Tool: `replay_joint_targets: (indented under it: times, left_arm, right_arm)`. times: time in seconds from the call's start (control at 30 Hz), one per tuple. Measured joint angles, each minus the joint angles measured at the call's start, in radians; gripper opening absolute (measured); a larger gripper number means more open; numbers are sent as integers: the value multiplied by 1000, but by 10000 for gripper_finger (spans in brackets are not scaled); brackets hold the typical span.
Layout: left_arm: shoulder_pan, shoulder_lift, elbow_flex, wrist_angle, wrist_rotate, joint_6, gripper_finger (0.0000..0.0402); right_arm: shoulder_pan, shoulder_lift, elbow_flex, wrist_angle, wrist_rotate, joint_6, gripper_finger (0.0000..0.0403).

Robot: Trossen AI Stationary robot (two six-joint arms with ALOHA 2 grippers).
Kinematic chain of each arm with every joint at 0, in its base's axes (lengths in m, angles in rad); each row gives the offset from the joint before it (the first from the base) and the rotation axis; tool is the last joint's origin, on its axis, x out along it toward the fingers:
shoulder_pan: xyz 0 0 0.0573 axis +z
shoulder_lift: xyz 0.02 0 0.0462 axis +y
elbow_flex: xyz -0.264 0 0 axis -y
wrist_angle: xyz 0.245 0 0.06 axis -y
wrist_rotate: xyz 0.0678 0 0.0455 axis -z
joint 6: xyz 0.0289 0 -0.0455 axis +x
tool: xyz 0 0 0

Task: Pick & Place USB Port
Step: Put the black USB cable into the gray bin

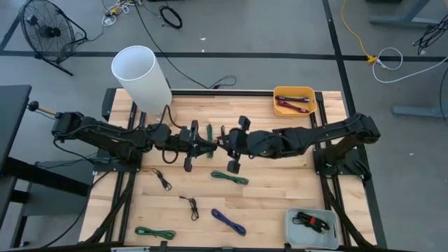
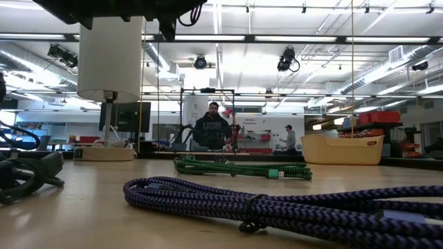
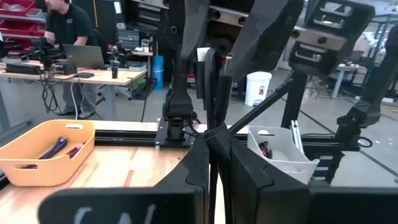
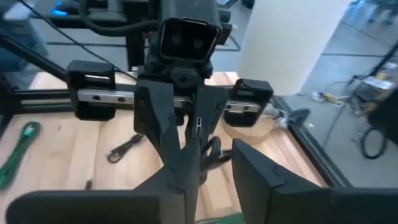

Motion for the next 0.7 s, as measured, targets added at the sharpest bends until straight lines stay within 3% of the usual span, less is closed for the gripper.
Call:
replay_joint_targets:
  times: [0.2, 0.37, 0.7]
  left_arm:
    - [0, 1, -1, -2, -2, -1, 37]
    - [2, 2, -2, -7, -19, -6, 38]
    - [1, 0, 1, 1, -74, -14, 93]
  right_arm:
    - [-17, 28, 2, 20, -8, 0, 86]
    - [-23, 31, 2, 16, 3, -26, 15]
    - [-13, 26, 0, -2, 25, -37, 10]
